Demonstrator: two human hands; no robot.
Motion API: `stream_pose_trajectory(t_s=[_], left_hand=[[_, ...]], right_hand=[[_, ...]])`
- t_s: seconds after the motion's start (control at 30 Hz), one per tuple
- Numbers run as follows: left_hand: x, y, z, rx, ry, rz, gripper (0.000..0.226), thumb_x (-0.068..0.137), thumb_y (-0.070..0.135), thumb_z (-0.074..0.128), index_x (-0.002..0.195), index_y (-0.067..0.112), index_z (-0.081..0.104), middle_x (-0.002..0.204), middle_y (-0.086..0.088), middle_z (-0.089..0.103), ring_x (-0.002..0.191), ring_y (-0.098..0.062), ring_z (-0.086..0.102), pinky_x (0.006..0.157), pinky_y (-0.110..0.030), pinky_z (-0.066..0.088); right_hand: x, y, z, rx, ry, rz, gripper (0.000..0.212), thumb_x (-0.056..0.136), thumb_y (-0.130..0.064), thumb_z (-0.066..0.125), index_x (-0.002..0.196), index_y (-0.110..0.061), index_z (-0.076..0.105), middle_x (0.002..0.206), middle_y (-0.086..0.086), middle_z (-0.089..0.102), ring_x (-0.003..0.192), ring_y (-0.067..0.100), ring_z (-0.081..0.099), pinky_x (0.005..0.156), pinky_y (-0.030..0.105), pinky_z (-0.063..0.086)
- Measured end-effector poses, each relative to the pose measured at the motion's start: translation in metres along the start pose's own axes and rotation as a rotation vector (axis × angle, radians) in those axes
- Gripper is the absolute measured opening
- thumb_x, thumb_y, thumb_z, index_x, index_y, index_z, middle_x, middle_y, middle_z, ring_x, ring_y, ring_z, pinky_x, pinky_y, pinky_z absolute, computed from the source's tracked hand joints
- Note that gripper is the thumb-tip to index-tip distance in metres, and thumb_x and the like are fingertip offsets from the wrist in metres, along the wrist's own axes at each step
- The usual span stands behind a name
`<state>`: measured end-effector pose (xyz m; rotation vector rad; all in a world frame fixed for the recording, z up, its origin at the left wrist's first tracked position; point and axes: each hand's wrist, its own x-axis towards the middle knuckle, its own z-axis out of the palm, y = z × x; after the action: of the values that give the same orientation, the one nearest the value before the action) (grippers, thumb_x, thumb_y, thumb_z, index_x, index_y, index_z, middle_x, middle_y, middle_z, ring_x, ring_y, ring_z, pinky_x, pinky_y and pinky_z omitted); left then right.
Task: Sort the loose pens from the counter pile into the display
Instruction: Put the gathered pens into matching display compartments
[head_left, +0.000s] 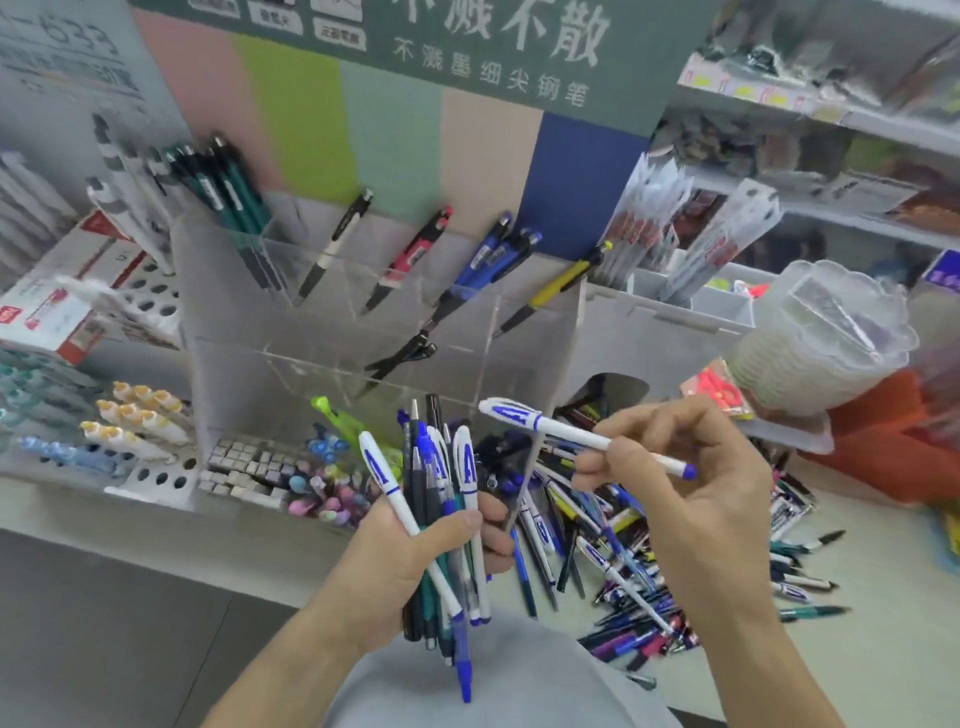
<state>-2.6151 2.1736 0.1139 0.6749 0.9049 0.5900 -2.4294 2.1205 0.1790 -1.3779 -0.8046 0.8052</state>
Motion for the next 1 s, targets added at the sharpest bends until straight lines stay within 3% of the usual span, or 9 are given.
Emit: stream_pose_trajectory(t_s=[0.13,0.2,0.3,0.43,0.53,0.7,0.8,0.87,1.0], left_hand=[[0.003,-0.002,0.009,-0.056,0.044,0.029,0.008,0.078,0.001,0.075,0.083,0.006,0.078,0.089,-0.028,0.072,0.076,-0.035,0.073,0.064,-0.039,0.061],[0.005,-0.005,0.012,-0.006,0.066,0.041,0.015,0.077,0.007,0.081,0.090,0.011,0.079,0.096,-0.024,0.074,0.082,-0.034,0.073,0.071,-0.043,0.062],[0.006,-0.009,0.016,0.046,0.099,0.052,0.020,0.076,0.014,0.080,0.096,0.016,0.079,0.102,-0.021,0.075,0.091,-0.036,0.072,0.077,-0.047,0.061],[0.005,-0.010,0.016,0.092,0.121,0.074,0.021,0.069,0.013,0.086,0.090,0.013,0.080,0.096,-0.019,0.076,0.087,-0.031,0.073,0.068,-0.035,0.059],[0.001,-0.005,0.013,0.232,0.004,0.104,0.033,0.063,0.032,0.084,0.092,0.019,0.078,0.094,-0.017,0.077,0.088,-0.032,0.074,0.074,-0.038,0.061],[0.001,-0.006,0.016,0.271,-0.151,0.018,0.039,0.064,0.032,0.081,0.103,0.029,0.076,0.096,-0.015,0.076,0.089,-0.030,0.073,0.080,-0.038,0.059],[0.004,-0.003,0.017,0.261,-0.238,-0.040,0.040,0.073,0.029,0.078,0.113,0.031,0.072,0.101,-0.018,0.075,0.092,-0.038,0.072,0.085,-0.046,0.058],[0.003,0.000,0.018,0.250,-0.317,-0.070,0.038,0.081,0.025,0.073,0.119,0.027,0.069,0.097,-0.024,0.073,0.089,-0.044,0.071,0.084,-0.049,0.057],[0.002,-0.001,0.017,0.246,-0.332,-0.103,0.023,0.087,0.012,0.066,0.108,0.018,0.072,0.092,-0.027,0.071,0.086,-0.042,0.070,0.081,-0.049,0.057]], right_hand=[[-0.018,0.027,-0.001,-0.225,-0.178,0.113,0.024,0.080,0.010,0.076,0.076,-0.007,0.060,0.085,0.009,0.073,0.076,0.027,0.075,0.068,0.037,0.062],[-0.029,0.043,0.002,-0.342,-0.229,0.070,0.025,0.079,-0.002,0.077,0.078,-0.023,0.065,0.084,0.002,0.071,0.076,0.023,0.073,0.070,0.040,0.060],[-0.036,0.054,0.001,-0.435,-0.294,-0.023,0.024,0.077,-0.007,0.075,0.080,-0.029,0.065,0.085,-0.006,0.066,0.076,0.020,0.065,0.068,0.030,0.055],[-0.035,0.047,0.003,-0.336,-0.415,0.185,0.022,0.077,-0.029,0.084,0.085,-0.028,0.064,0.081,-0.005,0.066,0.068,0.010,0.060,0.064,0.024,0.050],[-0.024,0.043,0.004,-0.190,-0.301,0.301,0.041,0.077,-0.050,0.082,0.108,-0.031,0.062,0.085,-0.005,0.064,0.075,0.027,0.060,0.068,0.032,0.054],[-0.005,0.038,-0.004,-0.354,-0.380,0.133,0.016,0.089,-0.032,0.075,0.103,-0.033,0.068,0.084,-0.001,0.068,0.074,0.022,0.065,0.071,0.042,0.057],[0.001,0.031,-0.011,-0.313,-0.442,0.130,0.028,0.090,-0.028,0.075,0.114,-0.037,0.065,0.091,-0.002,0.064,0.071,0.024,0.068,0.072,0.047,0.058],[0.005,0.027,-0.013,-0.371,-0.496,0.130,0.042,0.093,-0.026,0.072,0.129,-0.041,0.058,0.097,-0.005,0.060,0.070,0.023,0.069,0.071,0.042,0.060],[0.011,0.025,-0.014,-0.740,-0.543,-0.007,0.036,0.097,-0.038,0.060,0.132,-0.042,0.056,0.102,-0.014,0.060,0.079,0.011,0.064,0.071,0.027,0.056]])
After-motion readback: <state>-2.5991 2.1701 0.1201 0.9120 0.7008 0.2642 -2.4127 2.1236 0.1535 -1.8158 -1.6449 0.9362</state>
